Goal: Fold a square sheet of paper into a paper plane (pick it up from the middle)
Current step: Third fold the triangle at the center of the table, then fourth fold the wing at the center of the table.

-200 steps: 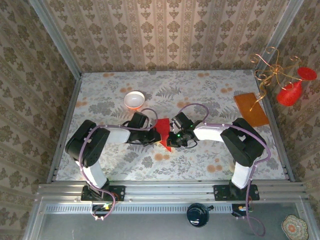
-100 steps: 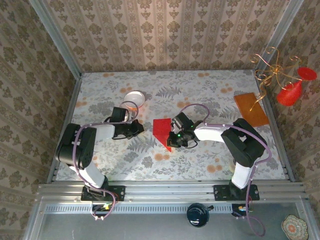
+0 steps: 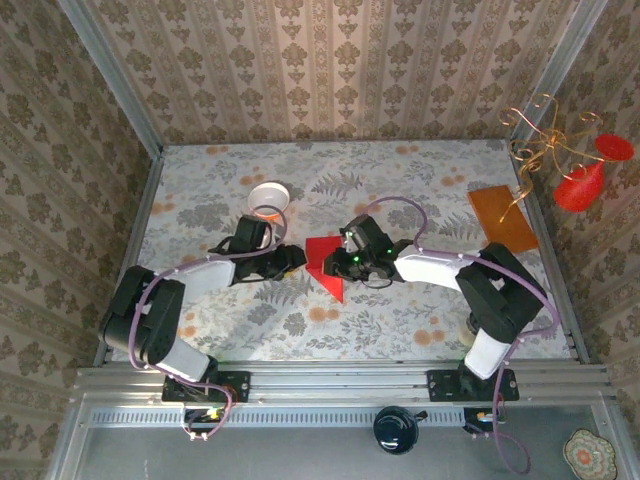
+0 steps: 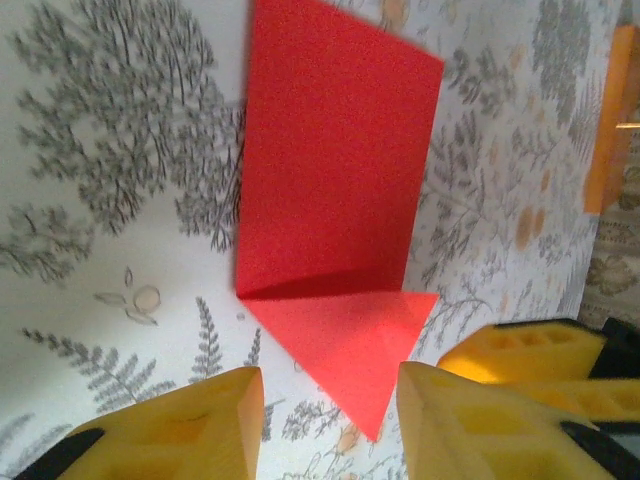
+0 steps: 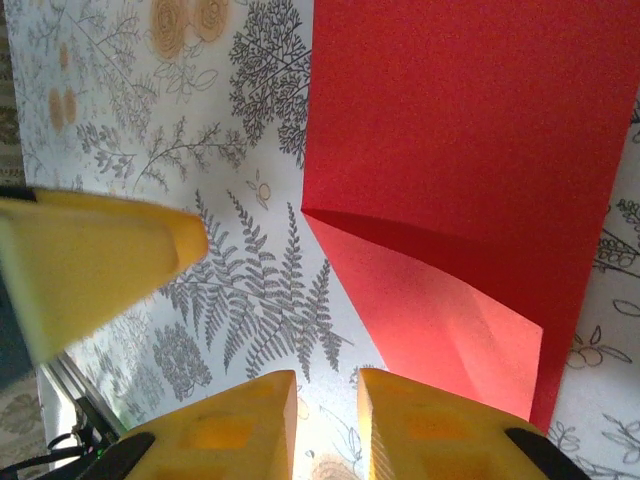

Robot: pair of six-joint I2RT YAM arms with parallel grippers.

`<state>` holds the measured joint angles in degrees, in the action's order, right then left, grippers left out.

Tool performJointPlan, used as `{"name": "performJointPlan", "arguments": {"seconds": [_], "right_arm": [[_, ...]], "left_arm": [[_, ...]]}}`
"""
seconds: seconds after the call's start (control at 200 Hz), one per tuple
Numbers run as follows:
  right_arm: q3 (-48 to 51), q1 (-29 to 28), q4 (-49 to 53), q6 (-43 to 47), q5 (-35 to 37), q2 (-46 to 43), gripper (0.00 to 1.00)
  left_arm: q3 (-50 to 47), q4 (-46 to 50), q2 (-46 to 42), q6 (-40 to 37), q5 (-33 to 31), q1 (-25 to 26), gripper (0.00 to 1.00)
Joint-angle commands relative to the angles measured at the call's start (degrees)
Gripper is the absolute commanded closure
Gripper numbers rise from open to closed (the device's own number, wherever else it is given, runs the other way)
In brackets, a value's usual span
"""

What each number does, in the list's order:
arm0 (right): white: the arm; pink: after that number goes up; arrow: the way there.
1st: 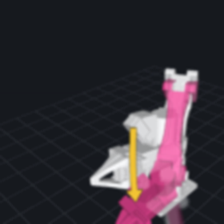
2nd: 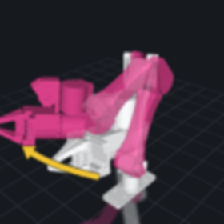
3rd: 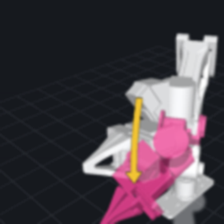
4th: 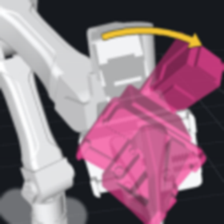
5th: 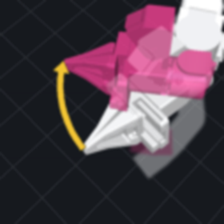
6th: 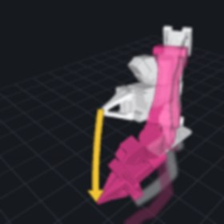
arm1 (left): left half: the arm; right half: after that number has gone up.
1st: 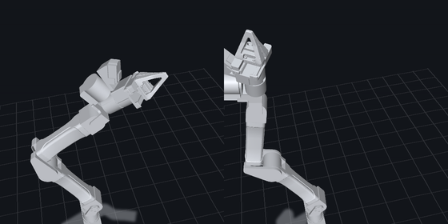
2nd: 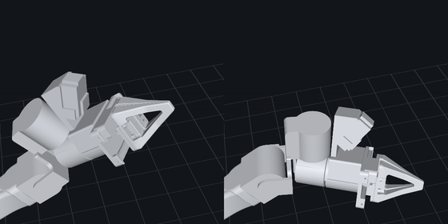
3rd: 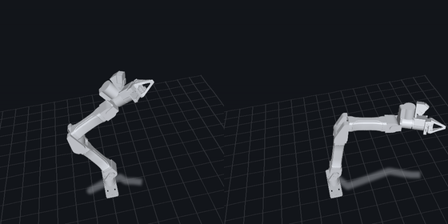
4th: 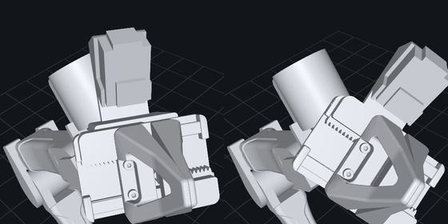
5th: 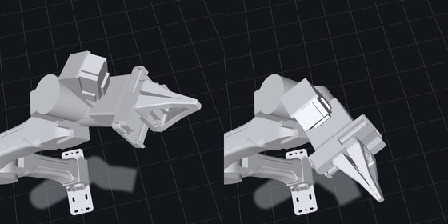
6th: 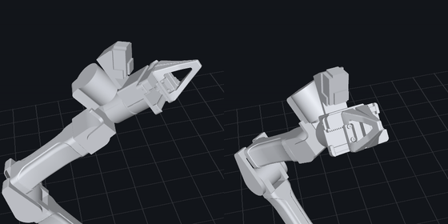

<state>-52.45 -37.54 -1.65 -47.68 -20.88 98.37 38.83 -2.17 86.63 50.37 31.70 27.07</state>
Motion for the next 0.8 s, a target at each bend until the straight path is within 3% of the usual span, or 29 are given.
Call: {"name": "performJointPlan", "arguments": {"seconds": [0.0,0.79], "right_arm": [[0.30,0.53,-1.77,-1.38,2.22,2.23,0.75],[2.14,2.90,-2.19,-2.52,2.38,7.36,0.75]], "left_arm": [[-0.30,-2.65,2.07,4.98,1.23,1.63,0.55],[4.02,-3.80,10.55,9.50,4.77,2.38,0.56]]}}
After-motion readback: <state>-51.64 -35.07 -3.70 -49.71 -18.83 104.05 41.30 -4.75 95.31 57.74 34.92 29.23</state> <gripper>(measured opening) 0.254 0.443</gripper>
